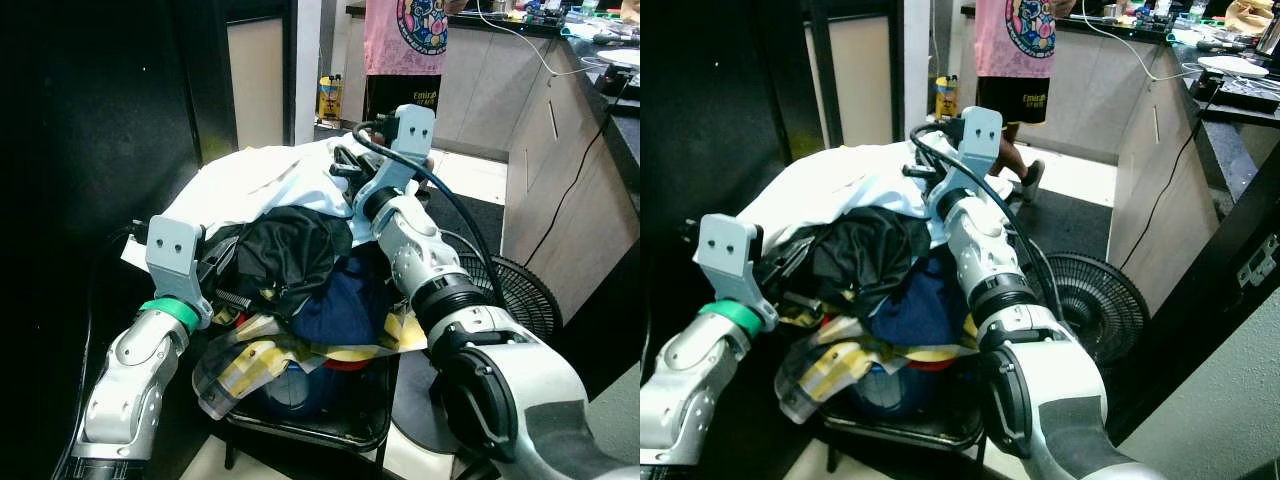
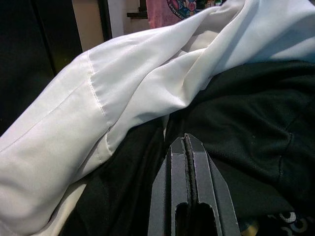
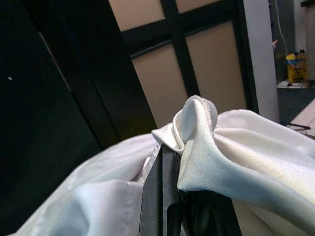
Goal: Clothes washing
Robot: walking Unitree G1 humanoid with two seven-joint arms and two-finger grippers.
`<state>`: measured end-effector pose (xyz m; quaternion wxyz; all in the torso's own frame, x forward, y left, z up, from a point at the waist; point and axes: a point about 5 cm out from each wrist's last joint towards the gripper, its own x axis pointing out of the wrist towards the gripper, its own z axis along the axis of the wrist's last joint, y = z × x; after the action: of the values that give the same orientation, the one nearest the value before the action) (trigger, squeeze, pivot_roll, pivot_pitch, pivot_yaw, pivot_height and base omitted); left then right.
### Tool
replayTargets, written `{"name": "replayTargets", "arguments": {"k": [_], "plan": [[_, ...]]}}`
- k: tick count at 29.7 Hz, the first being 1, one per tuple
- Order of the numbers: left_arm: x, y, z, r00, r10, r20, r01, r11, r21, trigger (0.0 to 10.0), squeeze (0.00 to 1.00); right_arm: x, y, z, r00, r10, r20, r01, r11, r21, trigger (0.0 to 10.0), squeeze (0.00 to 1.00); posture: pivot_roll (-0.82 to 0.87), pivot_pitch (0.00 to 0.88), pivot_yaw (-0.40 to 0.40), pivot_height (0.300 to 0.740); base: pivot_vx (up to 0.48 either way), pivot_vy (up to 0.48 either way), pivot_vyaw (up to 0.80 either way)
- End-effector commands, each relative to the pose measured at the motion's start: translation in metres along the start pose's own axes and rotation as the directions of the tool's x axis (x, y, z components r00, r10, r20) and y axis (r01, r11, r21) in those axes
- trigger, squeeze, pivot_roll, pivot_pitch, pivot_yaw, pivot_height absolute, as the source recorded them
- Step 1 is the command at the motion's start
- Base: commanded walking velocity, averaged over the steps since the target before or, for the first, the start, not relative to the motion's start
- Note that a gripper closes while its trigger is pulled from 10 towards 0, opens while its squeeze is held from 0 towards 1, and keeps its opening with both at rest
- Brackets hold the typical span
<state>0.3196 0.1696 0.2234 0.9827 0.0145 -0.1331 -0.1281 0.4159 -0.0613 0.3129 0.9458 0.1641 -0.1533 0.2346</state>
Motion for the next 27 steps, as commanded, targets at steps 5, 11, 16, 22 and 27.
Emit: {"name": "replayTargets", "arguments": {"k": [5, 11, 16, 22, 27], "plan": [[-0.002, -0.001, -0.002, 1.000, 0.003, -0.006, -0.003, 1.000, -0.001, 10.0, 0.00, 0.010, 0.025, 0.062, 0.949, 0.170, 0.266, -0.183, 0.983, 0.024, 0.0, 0.00, 0.05, 0.042, -0.006, 0.740, 0.000, 0.000, 0.00], [-0.001, 0.002, -0.003, 1.000, 0.018, -0.004, -0.018, 1.000, -0.002, 10.0, 0.00, -0.002, 0.027, 0.150, 0.797, 0.189, 0.574, -0.221, 0.975, -0.013, 0.0, 0.00, 0.04, 0.040, -0.003, 0.740, 0.000, 0.000, 0.00], [-0.001, 0.006, -0.003, 0.999, 0.045, -0.001, -0.045, 0.999, 0.001, 10.0, 0.00, -0.025, 0.009, 0.208, 0.653, 0.125, 0.747, -0.151, 0.988, -0.033, 0.0, 0.00, 0.04, 0.046, -0.008, 0.740, 0.000, 0.000, 0.00], [-0.003, 0.008, -0.003, 0.998, 0.060, -0.003, -0.060, 0.998, 0.004, 10.0, 0.00, -0.035, 0.011, 0.224, 0.602, 0.167, 0.781, -0.160, 0.983, -0.086, 0.0, 0.00, 0.04, 0.049, -0.006, 0.740, 0.000, 0.000, 0.00], [-0.001, 0.014, 0.000, 0.994, 0.107, 0.013, -0.107, 0.994, 0.008, 10.0, 0.00, -0.025, 0.000, 0.154, 0.824, 0.218, 0.523, -0.138, 0.972, -0.188, 0.0, 0.00, 0.04, 0.043, -0.012, 0.740, 0.000, 0.000, 0.00]]}}
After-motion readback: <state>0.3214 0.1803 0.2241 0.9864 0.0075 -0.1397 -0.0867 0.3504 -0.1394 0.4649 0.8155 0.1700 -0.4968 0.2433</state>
